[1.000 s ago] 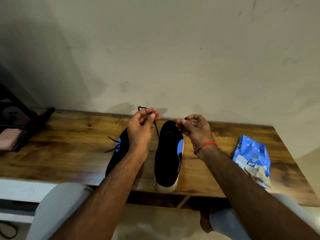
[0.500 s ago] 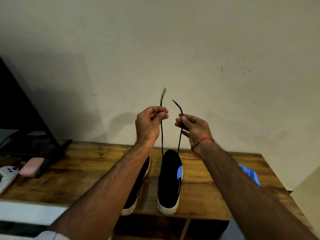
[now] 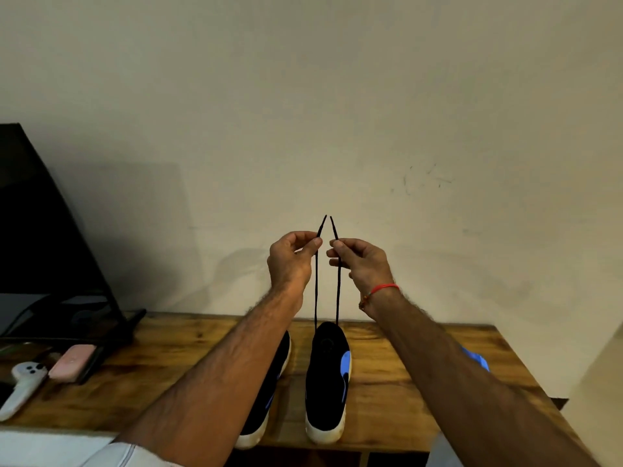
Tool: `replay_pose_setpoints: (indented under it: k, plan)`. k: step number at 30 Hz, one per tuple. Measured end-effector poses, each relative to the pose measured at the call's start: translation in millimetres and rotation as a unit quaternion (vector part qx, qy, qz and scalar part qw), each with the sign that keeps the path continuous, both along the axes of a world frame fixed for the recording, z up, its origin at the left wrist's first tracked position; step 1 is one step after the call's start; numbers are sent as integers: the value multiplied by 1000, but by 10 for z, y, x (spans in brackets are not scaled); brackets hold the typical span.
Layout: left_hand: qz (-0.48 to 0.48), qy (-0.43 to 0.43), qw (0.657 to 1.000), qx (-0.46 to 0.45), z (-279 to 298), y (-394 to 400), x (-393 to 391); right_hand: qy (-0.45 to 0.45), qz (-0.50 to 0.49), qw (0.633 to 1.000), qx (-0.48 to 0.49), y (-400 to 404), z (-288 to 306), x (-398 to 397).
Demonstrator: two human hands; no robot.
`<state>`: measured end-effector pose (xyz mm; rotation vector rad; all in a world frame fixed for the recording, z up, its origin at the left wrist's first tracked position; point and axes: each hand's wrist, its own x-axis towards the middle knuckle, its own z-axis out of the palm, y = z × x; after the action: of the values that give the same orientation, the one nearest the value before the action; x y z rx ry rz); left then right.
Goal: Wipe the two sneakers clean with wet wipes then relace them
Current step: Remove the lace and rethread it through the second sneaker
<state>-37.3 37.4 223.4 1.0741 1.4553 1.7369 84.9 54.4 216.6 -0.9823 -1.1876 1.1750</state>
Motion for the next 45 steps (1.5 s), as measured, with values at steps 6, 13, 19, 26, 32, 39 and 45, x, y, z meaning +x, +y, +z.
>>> replay_pose_setpoints:
  k: [6, 13, 19, 26, 32, 39, 45]
  plan:
    - [-3, -27, 1000, -12, 19, -16, 38, 9, 4, 1000, 5, 19, 67, 0]
    - [-2, 15, 1000, -7, -34, -7, -2, -74, -30, 996, 26, 128, 25, 44]
    - [19, 150, 988, -29, -451, -37, -146, -229, -31, 972, 42, 263, -312, 184]
    - [-22, 281, 951, -126, -1286, -71, -326, -427, 80, 900, 22, 326, -1012, 260]
    - [-116, 359, 893, -246, -1970, 69, -446, -526, 157, 836, -9, 539, -1555, 331]
    - [-151, 299, 923, -192, -2069, 388, -412, -260, 114, 955, -82, 750, -1983, 355]
    - [-8, -58, 948, -313, -2214, 340, -183, -492, 87, 854, -146, 605, -2068, 459]
